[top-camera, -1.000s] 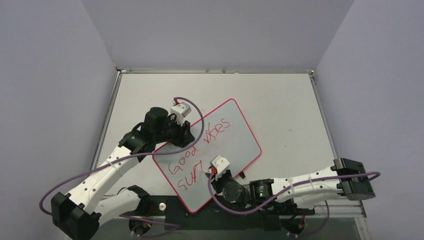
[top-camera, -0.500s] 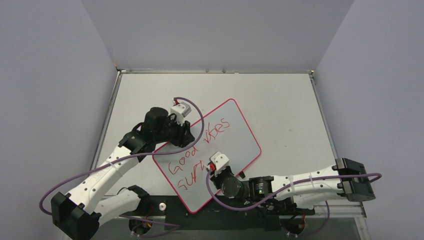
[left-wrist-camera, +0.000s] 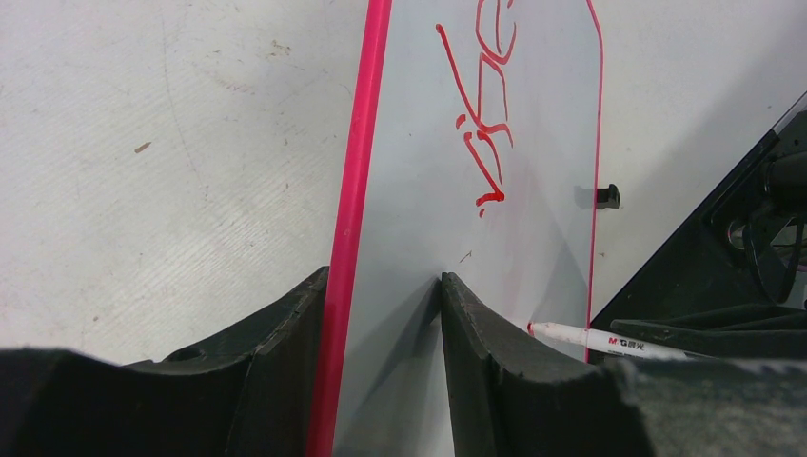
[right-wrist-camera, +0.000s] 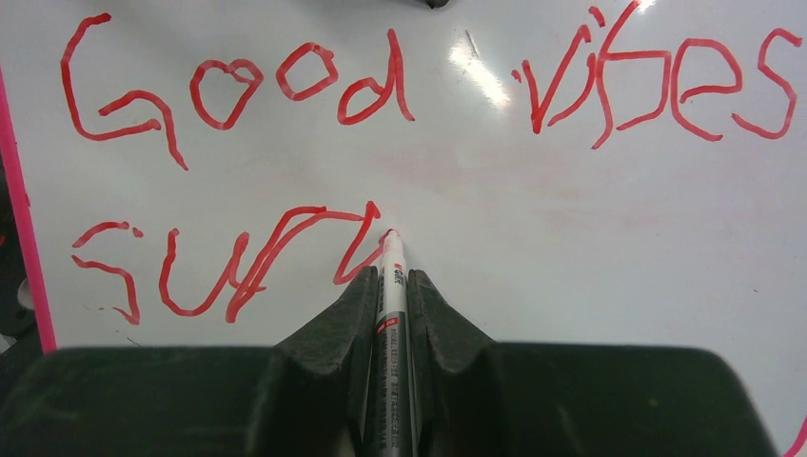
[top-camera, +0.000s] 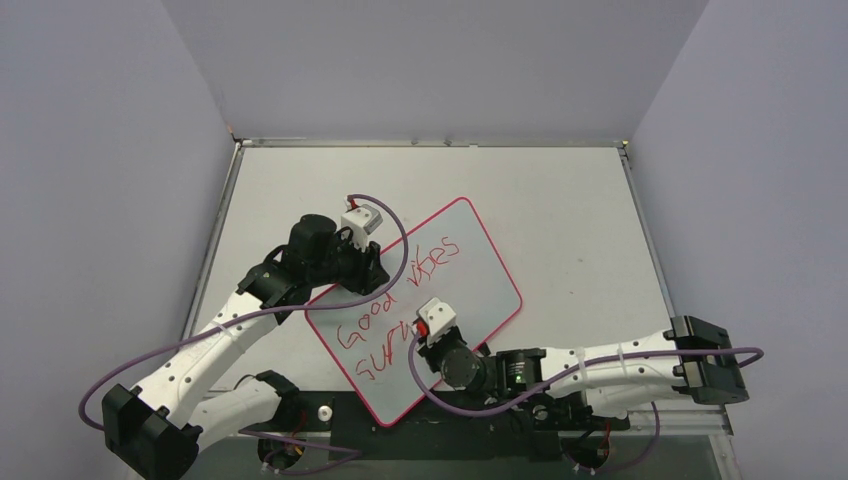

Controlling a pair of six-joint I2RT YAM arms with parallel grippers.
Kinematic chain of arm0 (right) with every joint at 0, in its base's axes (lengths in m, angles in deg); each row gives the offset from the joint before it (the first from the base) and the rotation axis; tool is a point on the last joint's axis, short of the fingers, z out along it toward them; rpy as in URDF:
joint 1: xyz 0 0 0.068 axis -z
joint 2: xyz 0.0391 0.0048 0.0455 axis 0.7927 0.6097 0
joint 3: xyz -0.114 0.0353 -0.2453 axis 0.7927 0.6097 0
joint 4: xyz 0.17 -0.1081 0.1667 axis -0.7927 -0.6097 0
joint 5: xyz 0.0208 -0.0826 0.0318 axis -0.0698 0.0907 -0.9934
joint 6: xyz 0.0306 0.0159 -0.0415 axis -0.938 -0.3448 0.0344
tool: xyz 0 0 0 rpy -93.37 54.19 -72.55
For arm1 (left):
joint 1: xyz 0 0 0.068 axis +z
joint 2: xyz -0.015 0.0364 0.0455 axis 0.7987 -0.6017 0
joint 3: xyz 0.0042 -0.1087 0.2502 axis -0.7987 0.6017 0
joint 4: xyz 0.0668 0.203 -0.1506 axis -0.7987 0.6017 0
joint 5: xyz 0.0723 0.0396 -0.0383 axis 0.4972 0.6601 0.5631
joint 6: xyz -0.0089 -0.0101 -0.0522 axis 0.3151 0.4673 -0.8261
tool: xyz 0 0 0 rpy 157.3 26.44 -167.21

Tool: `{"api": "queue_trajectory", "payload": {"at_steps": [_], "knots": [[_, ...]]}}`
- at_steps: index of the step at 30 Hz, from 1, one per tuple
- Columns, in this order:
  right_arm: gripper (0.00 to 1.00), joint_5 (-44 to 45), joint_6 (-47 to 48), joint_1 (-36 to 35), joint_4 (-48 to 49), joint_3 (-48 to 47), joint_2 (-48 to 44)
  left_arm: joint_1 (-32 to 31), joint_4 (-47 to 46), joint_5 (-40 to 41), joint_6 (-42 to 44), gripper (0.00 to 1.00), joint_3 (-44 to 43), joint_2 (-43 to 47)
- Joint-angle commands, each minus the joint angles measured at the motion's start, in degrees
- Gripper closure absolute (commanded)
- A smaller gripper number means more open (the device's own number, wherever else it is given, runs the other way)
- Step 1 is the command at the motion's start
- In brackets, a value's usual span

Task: Write a sentence on the whiteboard
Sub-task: Write a sentence on the whiteboard stand.

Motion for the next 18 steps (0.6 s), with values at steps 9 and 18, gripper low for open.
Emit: {"api": "queue_trajectory", "payload": {"at_steps": [9, 18], "knots": [[1.00, 5.9, 3.0, 1.5, -9.1, -5.8, -7.5, -0.1, -0.7, 3.9, 3.2, 1.00, -1.5, 0.5], [1.00, 5.4, 2.1, 5.5, -12.7, -4.9, -13.6, -0.2, -0.8, 4.1, 3.1, 1.00, -1.3, 2.4]]}}
